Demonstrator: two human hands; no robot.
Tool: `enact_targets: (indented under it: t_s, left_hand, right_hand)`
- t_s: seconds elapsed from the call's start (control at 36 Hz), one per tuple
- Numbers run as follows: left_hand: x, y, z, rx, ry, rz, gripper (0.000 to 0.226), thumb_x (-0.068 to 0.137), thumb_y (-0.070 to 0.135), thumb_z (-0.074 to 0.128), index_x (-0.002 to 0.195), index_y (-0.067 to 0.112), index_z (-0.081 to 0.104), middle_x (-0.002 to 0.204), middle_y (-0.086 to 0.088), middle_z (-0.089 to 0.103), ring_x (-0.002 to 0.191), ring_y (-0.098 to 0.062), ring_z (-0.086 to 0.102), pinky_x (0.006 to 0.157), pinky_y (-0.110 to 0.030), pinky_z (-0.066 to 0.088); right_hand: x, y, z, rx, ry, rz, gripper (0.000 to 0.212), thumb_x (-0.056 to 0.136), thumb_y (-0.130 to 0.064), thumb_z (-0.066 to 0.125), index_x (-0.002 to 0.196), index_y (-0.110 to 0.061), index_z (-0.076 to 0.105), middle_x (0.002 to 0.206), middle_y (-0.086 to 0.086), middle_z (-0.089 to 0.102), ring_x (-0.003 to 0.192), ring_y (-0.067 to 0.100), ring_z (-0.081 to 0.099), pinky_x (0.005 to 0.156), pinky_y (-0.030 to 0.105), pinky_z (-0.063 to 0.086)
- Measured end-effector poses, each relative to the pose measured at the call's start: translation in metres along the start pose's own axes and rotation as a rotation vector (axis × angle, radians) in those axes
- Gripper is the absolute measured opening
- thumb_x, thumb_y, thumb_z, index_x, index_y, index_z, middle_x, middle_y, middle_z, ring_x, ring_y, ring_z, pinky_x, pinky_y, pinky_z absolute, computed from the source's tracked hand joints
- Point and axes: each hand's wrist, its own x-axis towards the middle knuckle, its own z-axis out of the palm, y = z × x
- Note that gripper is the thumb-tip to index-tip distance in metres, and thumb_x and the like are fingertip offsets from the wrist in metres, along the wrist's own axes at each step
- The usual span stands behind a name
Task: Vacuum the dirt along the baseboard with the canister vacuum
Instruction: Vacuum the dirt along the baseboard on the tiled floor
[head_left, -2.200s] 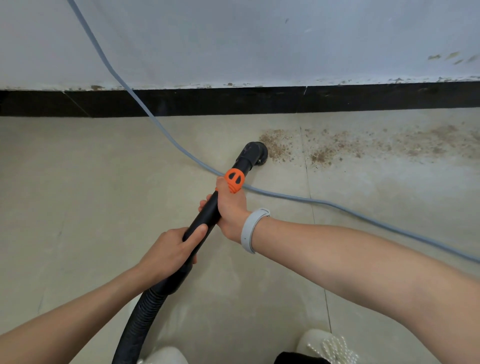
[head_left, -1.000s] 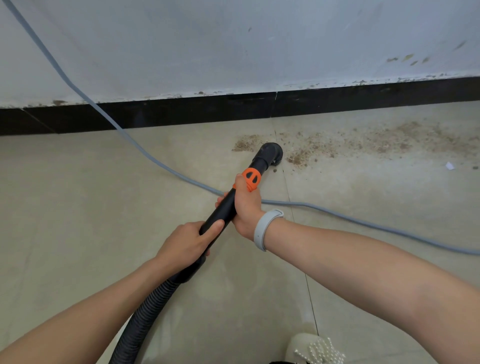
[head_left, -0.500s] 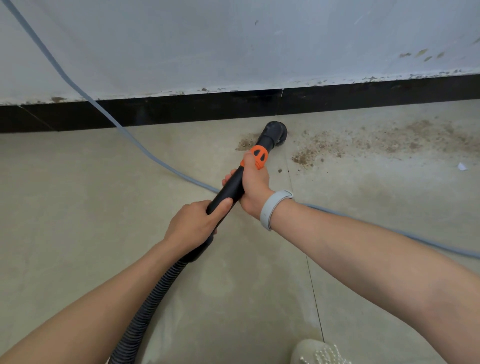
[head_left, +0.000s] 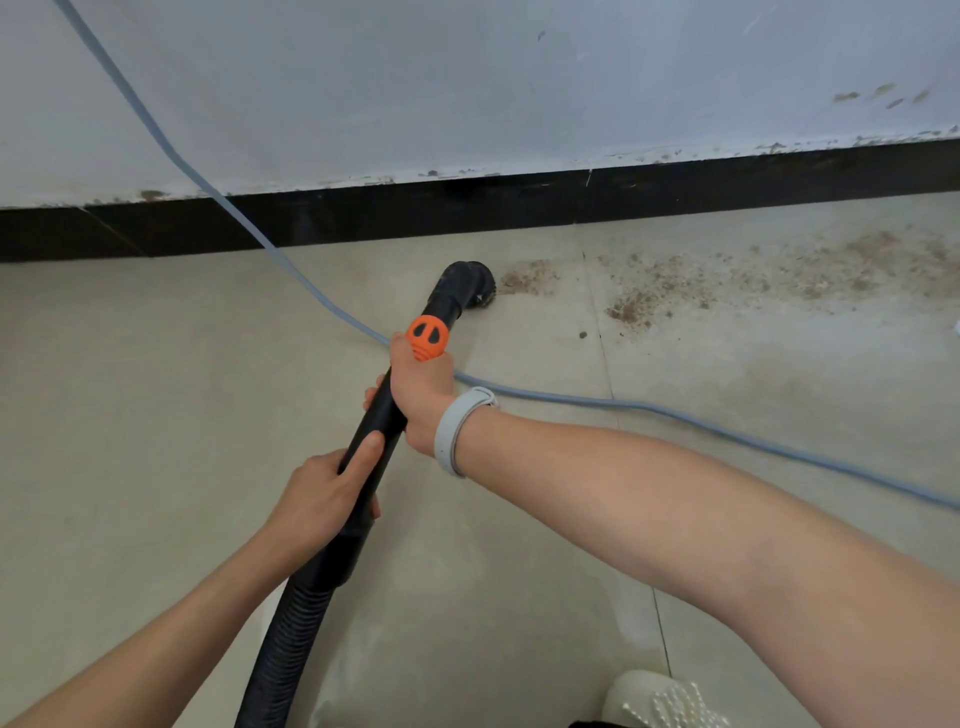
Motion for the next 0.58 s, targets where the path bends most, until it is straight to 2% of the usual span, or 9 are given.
enact_targets:
  t_s: [0.14,0.22,0.33,0.42,0.53,0.58]
  left_hand:
    - [0.003,0.006,0.004,-0.049,-0.034,-0.004,0.065,0.099,0.049,0.037,0.067,0.000,0.065,0.053,-0.003,0.067,0.049,-0.010,0.063,0.053,-0.018,0.043]
    - [0.005,0.009,0.009,-0.047,-0.055,0.009,0.067,0.099,0.050,0.036,0.064,0.000,0.065,0.053,-0.004,0.067,0.049,-0.011,0.062,0.058,-0.023,0.045]
    - [0.008,0.015,0.013,-0.042,-0.070,0.014,0.068,0.099,0.050,0.036,0.064,0.001,0.066,0.055,-0.005,0.068,0.053,-0.014,0.064,0.061,-0.026,0.046]
    - [0.010,0.018,0.015,-0.046,-0.083,0.021,0.067,0.099,0.050,0.036,0.064,0.002,0.065,0.056,-0.006,0.068,0.056,-0.016,0.065,0.063,-0.027,0.047]
    - [0.013,0.022,0.019,-0.042,-0.091,0.029,0.069,0.099,0.050,0.035,0.063,0.000,0.065,0.056,-0.008,0.068,0.053,-0.013,0.064,0.052,-0.015,0.044]
    - [0.014,0.023,0.020,-0.041,-0.091,0.030,0.068,0.099,0.050,0.035,0.064,0.000,0.064,0.056,-0.007,0.068,0.053,-0.011,0.064,0.052,-0.014,0.044]
  right_hand:
    - [0.003,-0.004,-0.005,-0.022,0.031,-0.002,0.043,0.096,-0.032,0.052,0.129,-0.007,0.041,0.070,0.007,0.050,0.052,0.020,0.055,0.054,0.031,0.053]
    - [0.003,-0.008,-0.010,-0.040,0.049,-0.007,0.045,0.096,-0.034,0.051,0.131,-0.007,0.040,0.071,0.007,0.051,0.053,0.019,0.056,0.055,0.031,0.053]
    - [0.005,-0.013,-0.018,-0.049,0.075,-0.014,0.045,0.096,-0.035,0.050,0.130,-0.008,0.041,0.072,0.006,0.052,0.055,0.019,0.058,0.066,0.037,0.056]
    - [0.004,-0.016,-0.023,-0.047,0.086,-0.012,0.044,0.096,-0.035,0.050,0.130,-0.008,0.042,0.075,0.006,0.053,0.056,0.019,0.058,0.066,0.036,0.056]
    - [0.004,-0.019,-0.026,-0.047,0.115,-0.025,0.047,0.095,-0.037,0.051,0.132,-0.009,0.042,0.088,0.009,0.056,0.055,0.018,0.058,0.061,0.033,0.056]
    - [0.006,-0.020,-0.028,-0.041,0.120,-0.019,0.048,0.096,-0.037,0.051,0.132,-0.009,0.040,0.089,0.009,0.056,0.056,0.018,0.059,0.060,0.032,0.055]
